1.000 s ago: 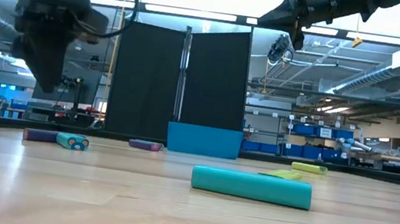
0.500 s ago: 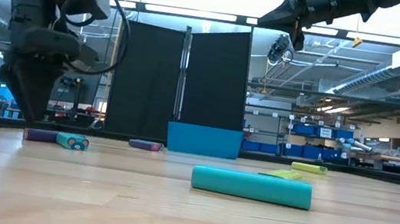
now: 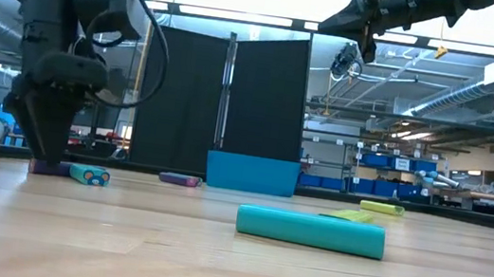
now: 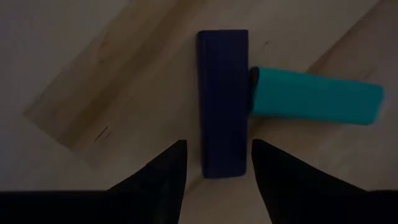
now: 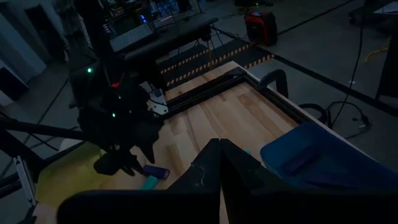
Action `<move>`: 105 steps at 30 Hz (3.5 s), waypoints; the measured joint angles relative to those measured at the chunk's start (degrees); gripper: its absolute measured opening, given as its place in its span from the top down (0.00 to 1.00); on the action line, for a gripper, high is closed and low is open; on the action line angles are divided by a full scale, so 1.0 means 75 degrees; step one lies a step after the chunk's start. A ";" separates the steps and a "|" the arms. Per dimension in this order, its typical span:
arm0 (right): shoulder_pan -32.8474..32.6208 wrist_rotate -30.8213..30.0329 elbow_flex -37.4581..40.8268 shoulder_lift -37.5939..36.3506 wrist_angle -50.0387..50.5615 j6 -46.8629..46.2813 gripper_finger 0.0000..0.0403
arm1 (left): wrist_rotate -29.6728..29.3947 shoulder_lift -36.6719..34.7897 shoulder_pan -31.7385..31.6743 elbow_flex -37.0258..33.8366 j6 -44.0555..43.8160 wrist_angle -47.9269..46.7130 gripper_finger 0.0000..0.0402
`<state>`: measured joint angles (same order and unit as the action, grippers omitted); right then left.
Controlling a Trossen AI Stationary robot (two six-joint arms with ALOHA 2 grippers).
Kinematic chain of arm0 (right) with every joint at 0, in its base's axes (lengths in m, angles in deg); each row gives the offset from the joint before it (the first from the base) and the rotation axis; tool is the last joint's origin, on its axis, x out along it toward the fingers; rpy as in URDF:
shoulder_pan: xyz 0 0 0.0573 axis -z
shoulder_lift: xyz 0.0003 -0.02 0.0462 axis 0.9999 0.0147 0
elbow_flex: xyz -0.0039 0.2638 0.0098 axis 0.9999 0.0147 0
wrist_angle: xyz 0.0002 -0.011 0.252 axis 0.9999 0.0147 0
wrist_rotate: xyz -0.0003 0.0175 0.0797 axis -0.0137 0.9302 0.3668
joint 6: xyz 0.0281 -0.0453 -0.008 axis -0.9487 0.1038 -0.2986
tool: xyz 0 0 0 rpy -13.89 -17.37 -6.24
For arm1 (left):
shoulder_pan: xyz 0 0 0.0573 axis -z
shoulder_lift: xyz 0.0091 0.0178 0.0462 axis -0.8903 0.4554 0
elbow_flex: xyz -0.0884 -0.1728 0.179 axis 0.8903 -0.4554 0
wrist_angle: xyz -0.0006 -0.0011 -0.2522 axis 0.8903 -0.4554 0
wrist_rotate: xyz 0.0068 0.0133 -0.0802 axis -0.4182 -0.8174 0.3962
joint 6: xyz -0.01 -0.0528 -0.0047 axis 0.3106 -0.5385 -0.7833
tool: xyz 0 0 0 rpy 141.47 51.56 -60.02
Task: Sort blocks
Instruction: Put the purple block into the blue bin, then put the sky blue block into the white bin
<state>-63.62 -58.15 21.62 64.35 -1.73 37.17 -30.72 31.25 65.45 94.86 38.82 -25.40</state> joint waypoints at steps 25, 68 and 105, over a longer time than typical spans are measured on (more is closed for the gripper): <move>0.0015 -0.0204 0.0000 0.0000 -0.0180 0.0208 0.97 | -0.1151 0.0290 -0.0023 0.0009 0.0469 -0.0523 0.75; -0.0030 -0.0341 0.0000 -0.0003 -0.0801 -0.1087 0.97 | 0.0425 0.5875 -0.4631 0.8388 0.2616 -0.1164 0.75; -0.0154 -0.0401 0.0000 -0.0003 -0.0796 -0.1331 0.96 | 0.0381 0.6197 -0.4853 0.8662 0.4262 -0.1125 0.54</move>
<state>-64.77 -61.16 21.62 64.33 -7.69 27.18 -27.86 77.73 29.06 159.83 70.78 -33.84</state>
